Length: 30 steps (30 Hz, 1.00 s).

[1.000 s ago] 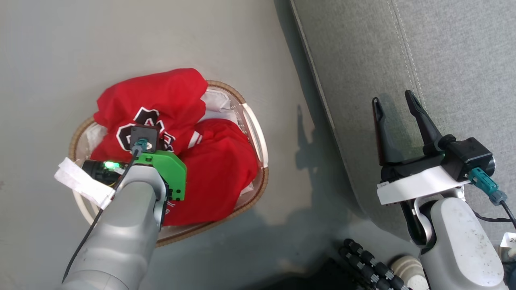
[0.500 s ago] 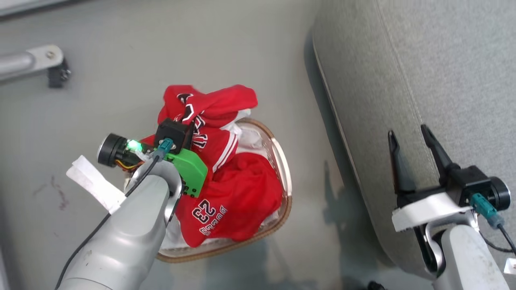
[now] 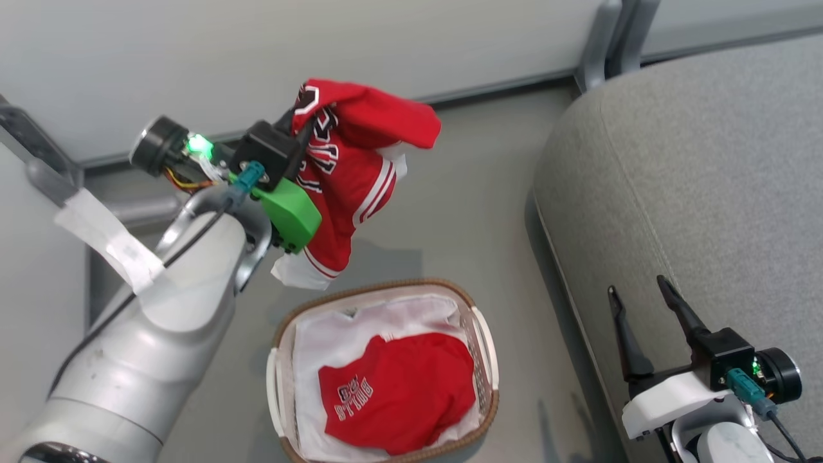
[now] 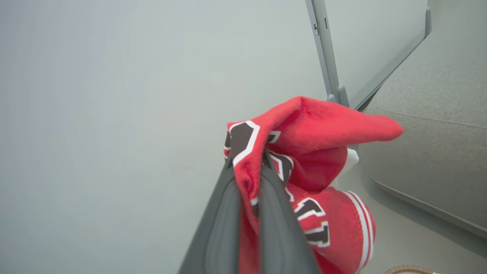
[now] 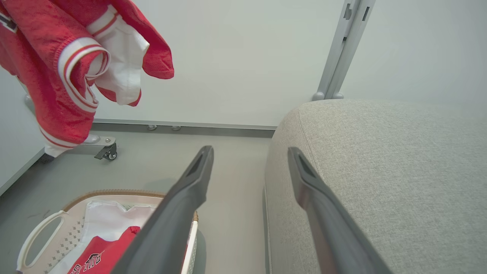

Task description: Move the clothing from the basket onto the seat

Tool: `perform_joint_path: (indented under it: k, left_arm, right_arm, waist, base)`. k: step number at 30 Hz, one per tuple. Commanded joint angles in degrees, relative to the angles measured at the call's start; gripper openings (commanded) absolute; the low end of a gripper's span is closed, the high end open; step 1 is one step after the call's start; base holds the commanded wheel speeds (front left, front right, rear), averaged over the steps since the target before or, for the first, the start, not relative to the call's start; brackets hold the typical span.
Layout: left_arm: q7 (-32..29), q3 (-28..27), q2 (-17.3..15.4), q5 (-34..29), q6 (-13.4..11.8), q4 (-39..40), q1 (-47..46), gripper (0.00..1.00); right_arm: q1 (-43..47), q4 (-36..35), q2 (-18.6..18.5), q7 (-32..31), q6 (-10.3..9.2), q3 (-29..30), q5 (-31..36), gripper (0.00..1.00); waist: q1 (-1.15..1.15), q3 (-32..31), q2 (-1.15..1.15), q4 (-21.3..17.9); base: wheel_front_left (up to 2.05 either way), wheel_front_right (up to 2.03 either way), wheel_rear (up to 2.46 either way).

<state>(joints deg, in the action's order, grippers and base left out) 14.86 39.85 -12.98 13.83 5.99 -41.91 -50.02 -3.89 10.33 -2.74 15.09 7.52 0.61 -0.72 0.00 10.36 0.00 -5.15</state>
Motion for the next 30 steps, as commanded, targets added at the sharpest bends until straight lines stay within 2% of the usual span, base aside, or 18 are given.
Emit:
perform_joint_path:
  k: [1,7,12,19,24,30]
  left_arm:
    - [-0.25,0.28,-0.63,0.23,0.43,0.68,-1.78,0.0]
    - [-1.49,1.15,-1.88,1.73,1.17,1.98,-6.56,0.0]
    - [-1.84,2.1,-1.47,2.77,1.43,1.85,-8.98,0.0]
    - [-1.37,4.6,0.66,4.26,1.47,2.37,-10.6,0.0]
    - [-0.93,7.23,2.62,5.24,1.51,3.58,-11.26,0.0]
    - [-0.71,11.38,4.79,6.58,1.53,5.05,-11.8,0.0]
  right_arm:
    - [1.23,0.2,-0.27,0.12,-0.06,-0.49,0.47,1.0]
    - [-0.02,0.04,-0.27,0.12,-0.06,-2.51,0.95,1.0]
    - [-1.78,0.3,-0.25,0.12,-0.06,-5.47,0.46,1.0]
    - [-7.46,2.07,-0.23,0.11,-0.06,-14.57,-3.79,1.0]
    - [-14.43,6.02,-0.28,0.11,-0.06,-21.44,-5.13,1.0]
    - [-22.01,13.5,-0.29,0.07,-0.06,-25.98,-7.62,1.0]
  waist:
    - [0.0,-8.62,0.0,3.13]
    - [0.0,-10.27,0.0,2.93]
    - [0.0,-10.52,0.0,2.79]
    - [0.0,-10.86,0.0,3.64]
    - [0.0,-10.99,0.0,4.84]
    - [0.0,-11.19,0.0,6.49]
  base:
    - [0.0,0.0,0.0]
    - [0.0,0.0,0.0]
    - [0.0,0.0,0.0]
    - [0.0,0.0,0.0]
    - [0.0,0.0,0.0]
    - [0.0,0.0,0.0]
